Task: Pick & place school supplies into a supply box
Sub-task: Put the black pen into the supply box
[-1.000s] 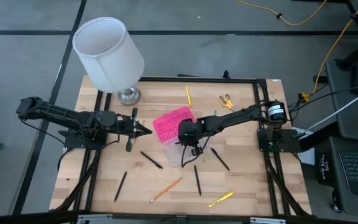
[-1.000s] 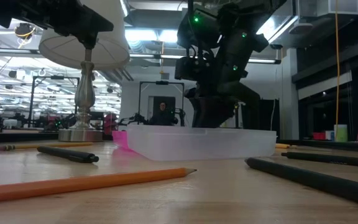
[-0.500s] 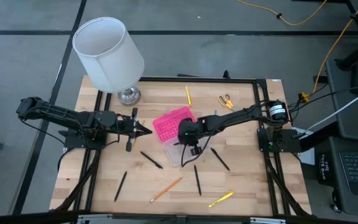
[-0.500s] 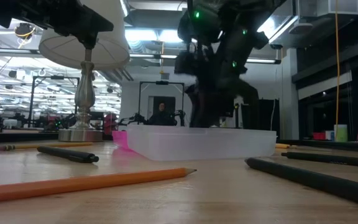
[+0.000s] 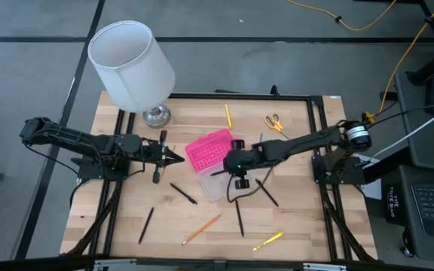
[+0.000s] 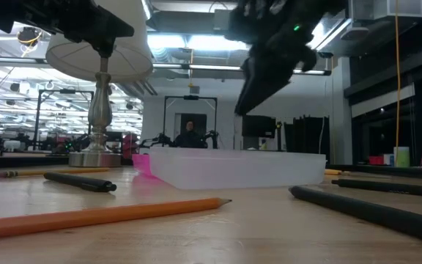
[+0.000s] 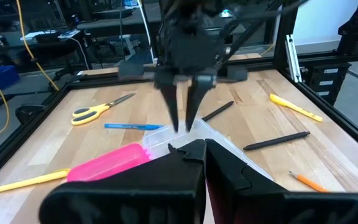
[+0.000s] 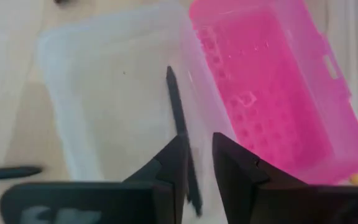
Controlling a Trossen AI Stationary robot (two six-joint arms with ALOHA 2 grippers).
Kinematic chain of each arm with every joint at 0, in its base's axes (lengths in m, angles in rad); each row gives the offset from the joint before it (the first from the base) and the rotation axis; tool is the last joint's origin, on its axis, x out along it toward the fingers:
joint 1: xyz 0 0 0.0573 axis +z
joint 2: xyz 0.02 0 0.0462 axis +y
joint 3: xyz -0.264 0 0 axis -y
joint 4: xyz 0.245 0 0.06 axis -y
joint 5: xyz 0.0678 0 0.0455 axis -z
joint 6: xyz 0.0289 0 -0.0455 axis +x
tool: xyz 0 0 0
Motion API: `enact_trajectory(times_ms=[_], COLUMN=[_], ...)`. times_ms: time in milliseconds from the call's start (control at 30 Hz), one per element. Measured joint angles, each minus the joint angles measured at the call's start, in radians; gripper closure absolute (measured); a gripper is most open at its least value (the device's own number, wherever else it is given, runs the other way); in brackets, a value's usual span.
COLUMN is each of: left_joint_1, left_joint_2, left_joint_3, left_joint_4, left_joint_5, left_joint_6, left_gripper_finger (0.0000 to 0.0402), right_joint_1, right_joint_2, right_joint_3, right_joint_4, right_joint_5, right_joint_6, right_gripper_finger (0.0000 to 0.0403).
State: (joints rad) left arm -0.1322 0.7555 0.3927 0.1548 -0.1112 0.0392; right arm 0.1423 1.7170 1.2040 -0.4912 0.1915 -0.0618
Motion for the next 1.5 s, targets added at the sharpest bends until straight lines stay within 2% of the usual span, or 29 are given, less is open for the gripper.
enact_trajectory(times_ms=[167,533,933,1233,1500], left_joint_1=[0.000,0.000,0.000,0.000,0.000], left_joint_2=[0.000,0.000,0.000,0.000,0.000], left_joint_3=[0.000,0.000,0.000,0.000,0.000], left_joint_4=[0.000,0.003,0.003,0.003,0.003], left_joint_5=[0.000,0.000,0.000,0.000,0.000], left_joint_6=[0.000,0.000,0.000,0.000,-0.001], left_gripper_finger=[0.0398,0.0398,0.0398,0.0398,0.0398], right_joint_1=[0.090,0.191,0.211,0.267,0.302], right_joint_2=[-0.103,-0.314,-0.326,-0.323,-0.279], right_joint_3=[-0.081,-0.313,-0.354,-0.354,-0.354], right_joint_4=[-0.019,-0.019,-0.050,-0.197,-0.219], right_joint_5=[0.076,0.079,0.065,0.017,0.017], right_joint_6=[0.113,0.505,0.743,1.002,1.030], right_gripper_finger=[0.0322,0.0322,0.0322,0.0322,0.0322])
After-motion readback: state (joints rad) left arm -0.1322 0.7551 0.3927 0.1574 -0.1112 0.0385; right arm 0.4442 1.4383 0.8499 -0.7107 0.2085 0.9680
